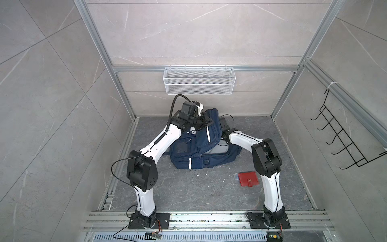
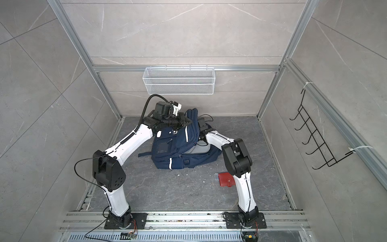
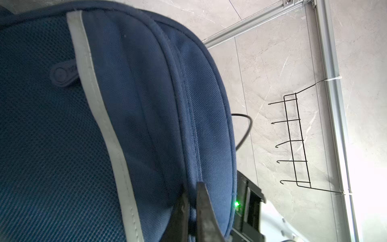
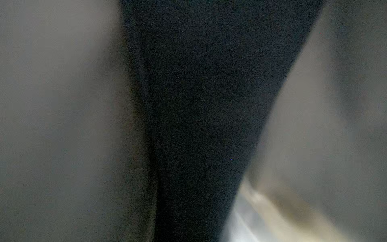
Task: Pack books, pencil case, and school supplies into a backpack
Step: Place the pencil pouch in the student bag.
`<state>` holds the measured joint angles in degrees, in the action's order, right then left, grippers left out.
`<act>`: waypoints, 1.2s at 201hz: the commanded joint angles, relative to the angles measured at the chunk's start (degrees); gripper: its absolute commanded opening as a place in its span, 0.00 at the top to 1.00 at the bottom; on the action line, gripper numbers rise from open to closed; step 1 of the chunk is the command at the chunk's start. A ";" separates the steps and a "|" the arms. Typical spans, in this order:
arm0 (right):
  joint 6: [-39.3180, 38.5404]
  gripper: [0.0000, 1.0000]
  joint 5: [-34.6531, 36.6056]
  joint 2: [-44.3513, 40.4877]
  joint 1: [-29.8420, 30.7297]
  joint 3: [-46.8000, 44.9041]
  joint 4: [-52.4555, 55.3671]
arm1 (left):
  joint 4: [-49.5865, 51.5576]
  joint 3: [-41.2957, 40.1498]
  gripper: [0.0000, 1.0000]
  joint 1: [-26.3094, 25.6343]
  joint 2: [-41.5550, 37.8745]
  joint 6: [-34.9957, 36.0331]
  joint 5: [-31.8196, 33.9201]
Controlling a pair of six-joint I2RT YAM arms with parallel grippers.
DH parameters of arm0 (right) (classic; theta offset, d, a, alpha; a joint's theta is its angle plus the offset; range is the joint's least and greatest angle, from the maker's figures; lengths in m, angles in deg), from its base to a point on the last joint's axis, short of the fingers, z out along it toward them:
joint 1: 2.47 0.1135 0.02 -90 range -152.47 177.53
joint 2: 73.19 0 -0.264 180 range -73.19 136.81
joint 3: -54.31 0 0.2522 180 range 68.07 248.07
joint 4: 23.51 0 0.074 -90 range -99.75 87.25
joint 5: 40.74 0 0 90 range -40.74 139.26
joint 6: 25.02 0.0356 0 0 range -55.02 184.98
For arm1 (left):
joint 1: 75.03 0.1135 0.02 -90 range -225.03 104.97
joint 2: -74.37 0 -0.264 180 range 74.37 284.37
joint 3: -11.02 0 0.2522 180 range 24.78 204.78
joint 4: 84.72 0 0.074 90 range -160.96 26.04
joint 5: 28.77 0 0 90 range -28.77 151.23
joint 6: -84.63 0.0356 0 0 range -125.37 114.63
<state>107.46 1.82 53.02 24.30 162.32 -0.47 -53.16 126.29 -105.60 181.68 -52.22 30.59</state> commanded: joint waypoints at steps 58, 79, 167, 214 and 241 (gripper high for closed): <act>2.25 0.93 -5.17 6.47 4.09 3.61 -9.71 | -13.50 5.39 1.00 -1.84 -0.74 -1.00 -5.15; 1.55 0.82 -2.97 4.55 3.92 1.89 -9.58 | -12.87 4.03 1.00 -1.79 -1.63 -1.22 -3.87; -7.08 0.17 5.58 -16.19 -1.00 -13.63 -2.21 | -13.06 -6.22 1.00 2.07 -7.61 -1.76 -0.31; -13.17 0.14 11.36 -27.95 -3.63 -20.46 6.80 | -12.40 -10.90 1.00 4.31 -8.23 -0.80 -1.39; -14.89 0.14 16.05 -31.59 -4.46 -21.33 13.04 | -13.46 -12.26 1.00 4.33 -6.81 -0.65 -1.01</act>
<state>96.59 14.35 25.40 19.88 142.41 4.64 -61.64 114.69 -102.01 176.50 -54.27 28.58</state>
